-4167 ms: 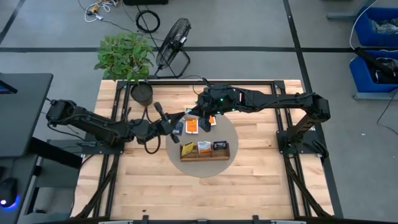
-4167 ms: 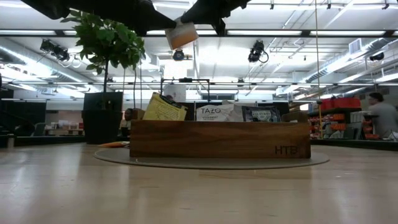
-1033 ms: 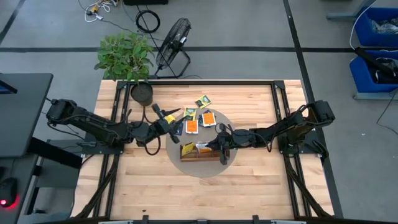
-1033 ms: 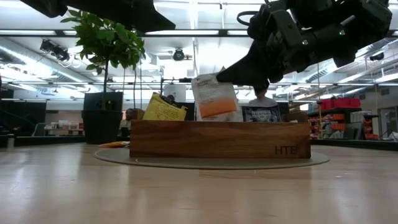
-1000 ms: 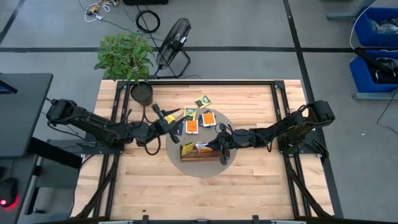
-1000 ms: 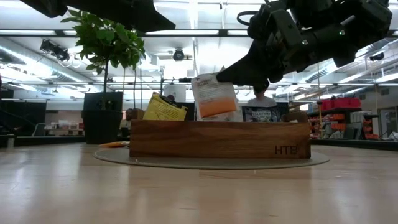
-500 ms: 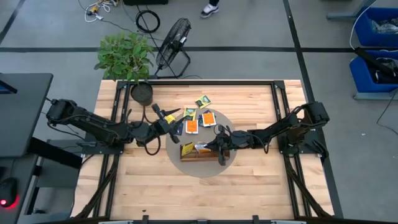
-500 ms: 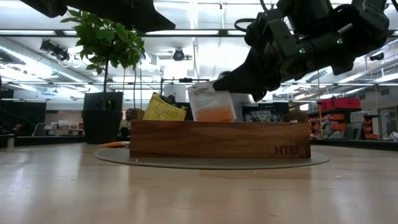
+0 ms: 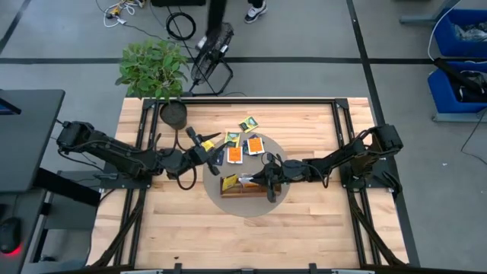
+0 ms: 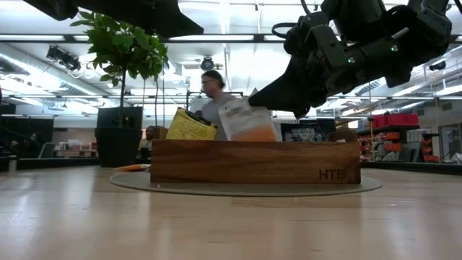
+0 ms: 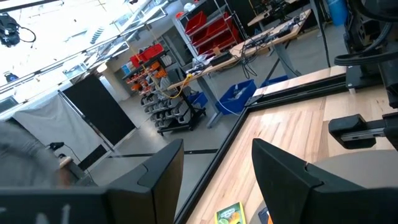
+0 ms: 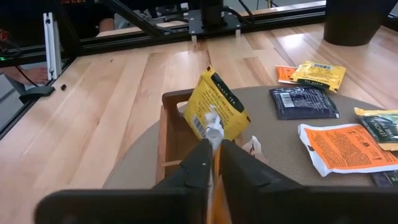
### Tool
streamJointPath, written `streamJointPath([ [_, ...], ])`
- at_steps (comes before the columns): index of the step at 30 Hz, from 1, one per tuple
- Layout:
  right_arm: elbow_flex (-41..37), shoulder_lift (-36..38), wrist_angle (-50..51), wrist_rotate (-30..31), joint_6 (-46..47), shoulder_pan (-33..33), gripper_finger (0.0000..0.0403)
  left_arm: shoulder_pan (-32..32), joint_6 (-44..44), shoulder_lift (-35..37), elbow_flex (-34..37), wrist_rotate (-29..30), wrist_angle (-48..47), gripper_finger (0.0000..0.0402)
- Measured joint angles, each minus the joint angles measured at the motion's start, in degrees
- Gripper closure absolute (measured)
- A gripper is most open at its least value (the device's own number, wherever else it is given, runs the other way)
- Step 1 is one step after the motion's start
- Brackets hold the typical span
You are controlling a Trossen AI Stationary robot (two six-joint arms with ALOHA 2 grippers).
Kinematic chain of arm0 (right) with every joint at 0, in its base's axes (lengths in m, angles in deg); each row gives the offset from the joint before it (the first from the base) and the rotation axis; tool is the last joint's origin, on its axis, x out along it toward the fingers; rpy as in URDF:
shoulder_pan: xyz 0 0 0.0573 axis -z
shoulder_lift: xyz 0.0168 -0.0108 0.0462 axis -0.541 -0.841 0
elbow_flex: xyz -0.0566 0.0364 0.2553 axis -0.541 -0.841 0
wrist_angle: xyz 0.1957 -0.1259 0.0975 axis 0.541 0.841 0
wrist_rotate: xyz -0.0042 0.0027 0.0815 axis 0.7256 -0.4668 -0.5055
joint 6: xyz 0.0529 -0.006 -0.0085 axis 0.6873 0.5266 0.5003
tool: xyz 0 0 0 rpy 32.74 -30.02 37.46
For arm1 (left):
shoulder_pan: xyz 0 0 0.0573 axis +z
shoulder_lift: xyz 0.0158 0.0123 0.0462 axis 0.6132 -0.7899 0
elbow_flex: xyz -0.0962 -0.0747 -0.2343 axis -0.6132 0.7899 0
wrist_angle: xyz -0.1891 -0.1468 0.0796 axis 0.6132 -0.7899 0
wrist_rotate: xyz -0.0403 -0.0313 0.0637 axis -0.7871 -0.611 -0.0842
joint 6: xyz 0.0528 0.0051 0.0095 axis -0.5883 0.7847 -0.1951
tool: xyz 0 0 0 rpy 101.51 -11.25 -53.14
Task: Pick & Place Tea
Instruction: Put the orange tea bag into the middle section of the wooden organizer
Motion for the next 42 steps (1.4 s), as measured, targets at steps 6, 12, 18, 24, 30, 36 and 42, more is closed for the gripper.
streamJointPath([
  [6,0.0,0.0,0.0,0.0,-0.2,0.0,0.0301,0.0,0.0,0.0,0.0,0.0,0.0,0.0207],
  [12,0.0,0.0,0.8,1.9,-0.2,0.0,0.0279,0.0,0.0,0.0,0.0,0.0,0.0,0.0207],
  [18,0.0,0.0,1.7,1.8,-0.1,-0.2,0.0304,0.0,0.0,0.0,0.0,0.0,0.0,0.0207],
  [24,0.0,0.0,1.7,1.3,0.3,-0.2,0.0352,0.0,0.0,0.0,0.0,0.0,0.0,0.0207],
  [30,0.0,0.0,1.6,1.4,1.4,-0.2,0.0397,0.0,0.0,0.0,0.0,0.0,0.0,0.0207],
  [36,0.0,0.0,-0.6,4.3,1.4,-1.2,0.0400,0.0,0.0,0.0,0.0,0.0,0.0,0.0207],
  [42,-1.5,0.0,-4.3,10.1,1.3,-4.1,0.0401,0.0,-0.6,0.0,0.0,0.0,0.0,0.0207],
])
